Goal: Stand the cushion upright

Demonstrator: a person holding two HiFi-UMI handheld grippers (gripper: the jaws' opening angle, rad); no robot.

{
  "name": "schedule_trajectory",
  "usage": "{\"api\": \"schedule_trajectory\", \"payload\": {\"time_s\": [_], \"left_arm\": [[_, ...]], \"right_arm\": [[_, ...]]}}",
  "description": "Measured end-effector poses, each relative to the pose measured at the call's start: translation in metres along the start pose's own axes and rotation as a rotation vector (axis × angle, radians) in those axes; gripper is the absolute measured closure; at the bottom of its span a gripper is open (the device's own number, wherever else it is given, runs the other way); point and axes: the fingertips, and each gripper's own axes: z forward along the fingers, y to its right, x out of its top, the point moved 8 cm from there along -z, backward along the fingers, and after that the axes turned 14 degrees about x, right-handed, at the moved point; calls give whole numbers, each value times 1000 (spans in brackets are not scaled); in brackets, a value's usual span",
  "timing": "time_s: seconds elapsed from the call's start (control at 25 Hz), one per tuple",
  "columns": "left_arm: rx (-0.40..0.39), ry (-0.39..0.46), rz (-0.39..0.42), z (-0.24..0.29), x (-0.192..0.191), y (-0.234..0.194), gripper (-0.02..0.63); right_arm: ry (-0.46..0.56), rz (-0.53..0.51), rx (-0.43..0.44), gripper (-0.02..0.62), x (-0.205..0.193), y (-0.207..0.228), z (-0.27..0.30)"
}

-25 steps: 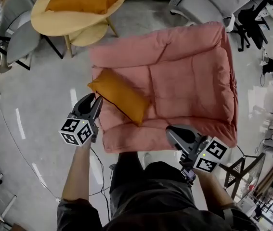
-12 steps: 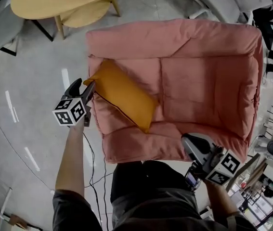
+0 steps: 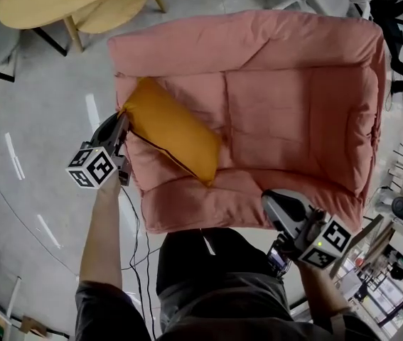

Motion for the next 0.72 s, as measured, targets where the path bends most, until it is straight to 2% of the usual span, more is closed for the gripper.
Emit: {"api": "schedule_trajectory", "payload": {"time_s": [0.12, 0.24, 0.4, 0.56, 0.72], "left_arm": [[-65, 69, 21, -25, 14, 40, 565], [-136, 163, 59, -53, 27, 98, 566], [-211, 243, 210, -80, 31, 183, 568], [-271, 267, 376, -94, 13, 247, 569], [-328, 243, 448, -94, -24, 304, 571]], "right_arm": [[56, 10, 16, 578, 1, -14, -16], [106, 22, 22, 578, -1, -26, -48], [154, 15, 19, 578, -17, -37, -99], [169, -58, 22, 578, -41, -38, -147], [227, -40, 8, 578, -56, -41, -188]]}}
